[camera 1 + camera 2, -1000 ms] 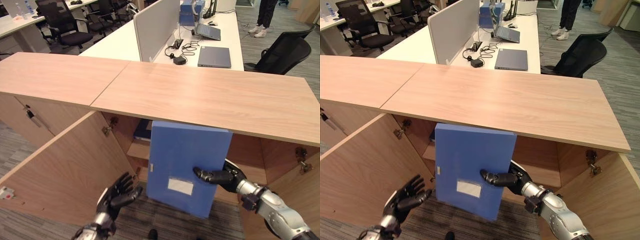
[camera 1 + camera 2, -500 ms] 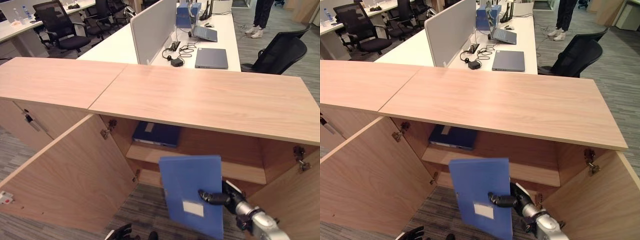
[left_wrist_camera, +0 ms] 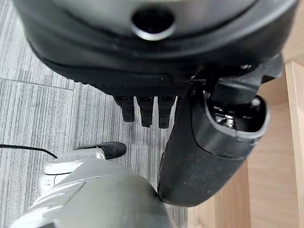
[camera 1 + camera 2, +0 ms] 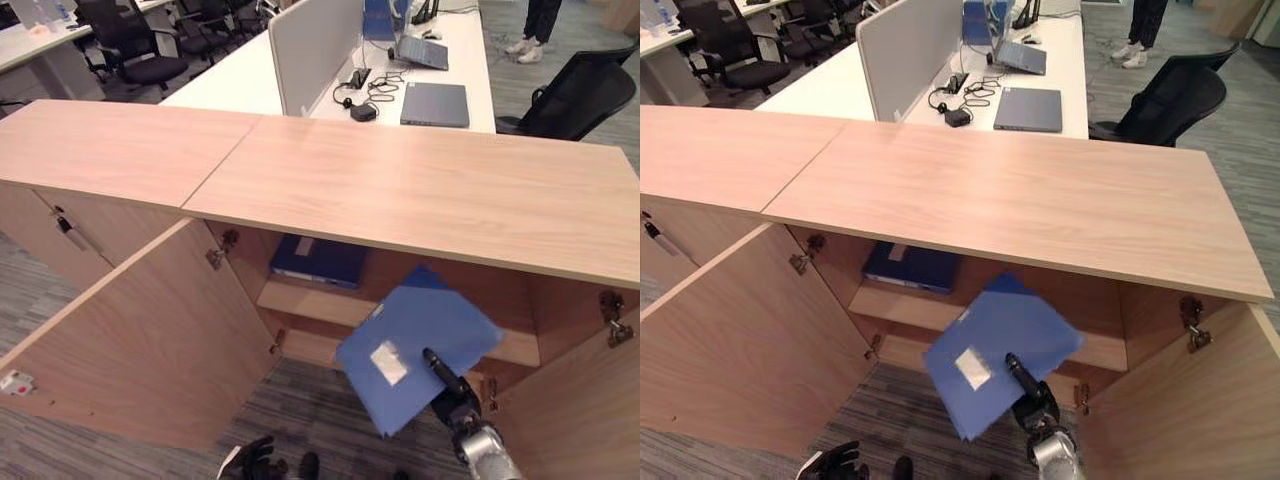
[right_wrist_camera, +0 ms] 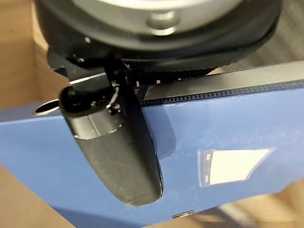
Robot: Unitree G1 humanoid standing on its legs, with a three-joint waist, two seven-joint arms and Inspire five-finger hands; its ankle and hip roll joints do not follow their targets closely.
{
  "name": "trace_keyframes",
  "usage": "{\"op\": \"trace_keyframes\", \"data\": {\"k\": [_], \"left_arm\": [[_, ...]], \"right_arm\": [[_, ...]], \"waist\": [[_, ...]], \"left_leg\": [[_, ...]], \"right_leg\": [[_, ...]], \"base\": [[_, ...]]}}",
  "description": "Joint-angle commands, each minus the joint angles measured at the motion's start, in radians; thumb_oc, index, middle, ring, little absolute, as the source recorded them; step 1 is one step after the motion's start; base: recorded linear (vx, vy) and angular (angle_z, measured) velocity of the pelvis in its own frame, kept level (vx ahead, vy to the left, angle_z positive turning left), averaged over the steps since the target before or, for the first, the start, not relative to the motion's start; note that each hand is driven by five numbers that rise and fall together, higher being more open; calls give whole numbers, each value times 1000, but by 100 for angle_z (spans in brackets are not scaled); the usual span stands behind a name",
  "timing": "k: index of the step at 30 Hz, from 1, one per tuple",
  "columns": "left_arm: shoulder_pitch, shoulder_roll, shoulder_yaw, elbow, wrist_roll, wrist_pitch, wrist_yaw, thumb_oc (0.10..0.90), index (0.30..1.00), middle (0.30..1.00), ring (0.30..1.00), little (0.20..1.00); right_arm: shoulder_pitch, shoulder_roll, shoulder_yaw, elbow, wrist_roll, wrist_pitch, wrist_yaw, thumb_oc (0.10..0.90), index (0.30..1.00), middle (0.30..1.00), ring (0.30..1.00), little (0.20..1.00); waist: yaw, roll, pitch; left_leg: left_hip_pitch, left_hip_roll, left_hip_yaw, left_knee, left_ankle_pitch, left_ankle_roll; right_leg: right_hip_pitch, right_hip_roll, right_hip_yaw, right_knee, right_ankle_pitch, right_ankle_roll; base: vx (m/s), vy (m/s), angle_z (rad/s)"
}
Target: Put the empty folder in the office cabinet
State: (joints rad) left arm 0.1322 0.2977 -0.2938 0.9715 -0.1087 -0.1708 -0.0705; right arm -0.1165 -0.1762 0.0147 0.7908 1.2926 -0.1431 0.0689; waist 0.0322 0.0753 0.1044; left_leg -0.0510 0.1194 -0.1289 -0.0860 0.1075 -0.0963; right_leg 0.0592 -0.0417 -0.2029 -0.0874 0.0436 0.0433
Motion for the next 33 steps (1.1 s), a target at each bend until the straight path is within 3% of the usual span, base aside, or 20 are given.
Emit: {"op": "trace_keyframes", "data": {"k": [1,11,13,16,19,23,26,33], "left_arm": [[-32,29,-73,-65,53,-30,0,800,900,900,900,900],[-24,110,-157,-245,68,-22,-19,800,900,900,900,900],[-26,116,-159,-263,68,-22,-12,800,900,900,900,900],[-32,139,-177,-329,62,-35,-2,800,900,900,900,900],[-54,131,-191,-293,61,-49,17,800,900,900,900,900],[-108,117,-216,-241,37,-67,54,800,900,900,900,900],[-143,118,-211,-211,-11,-79,91,800,900,900,900,900],[-198,123,-208,-153,-34,-98,130,800,900,900,900,900]], "right_arm": [[-258,-44,-148,-75,127,-199,15,400,300,300,300,300],[-604,-196,-337,47,260,-361,-98,400,300,300,300,300],[-637,-216,-348,65,269,-372,-109,400,300,300,300,300],[-741,-313,-368,146,301,-381,-134,400,300,300,300,300],[-808,-369,-361,199,306,-381,-154,400,300,300,300,300],[-919,-444,-329,298,320,-365,-179,400,300,300,300,300],[-1003,-495,-288,365,319,-347,-200,400,300,300,300,300],[-1073,-553,-227,431,288,-322,-234,400,300,300,300,300]], "waist": [[38,-20,50],[89,25,57],[96,30,60],[117,52,74],[129,68,95],[145,97,141],[155,128,193],[166,134,199]], "left_leg": [[23,43,54,-1,-39,-54],[11,23,54,1,-52,-48],[8,21,53,1,-54,-47],[-8,10,47,4,-51,-48],[-27,4,43,8,-46,-49],[-81,-3,49,48,-47,-46],[-177,-3,53,138,-58,-47],[-388,-30,38,346,-131,-69]], "right_leg": [[40,-75,70,23,-111,102],[34,-90,77,11,-118,113],[31,-91,76,11,-120,114],[16,-101,69,22,-126,119],[-9,-110,66,43,-131,120],[-90,-127,70,119,-149,122],[-230,-150,79,263,-169,128],[-472,-185,118,540,-270,128]], "base": [[0,0,0],[27,22,1],[13,17,-1],[-4,18,2],[-46,38,13],[-100,48,7],[-139,47,1],[-29,-4,13]]}}
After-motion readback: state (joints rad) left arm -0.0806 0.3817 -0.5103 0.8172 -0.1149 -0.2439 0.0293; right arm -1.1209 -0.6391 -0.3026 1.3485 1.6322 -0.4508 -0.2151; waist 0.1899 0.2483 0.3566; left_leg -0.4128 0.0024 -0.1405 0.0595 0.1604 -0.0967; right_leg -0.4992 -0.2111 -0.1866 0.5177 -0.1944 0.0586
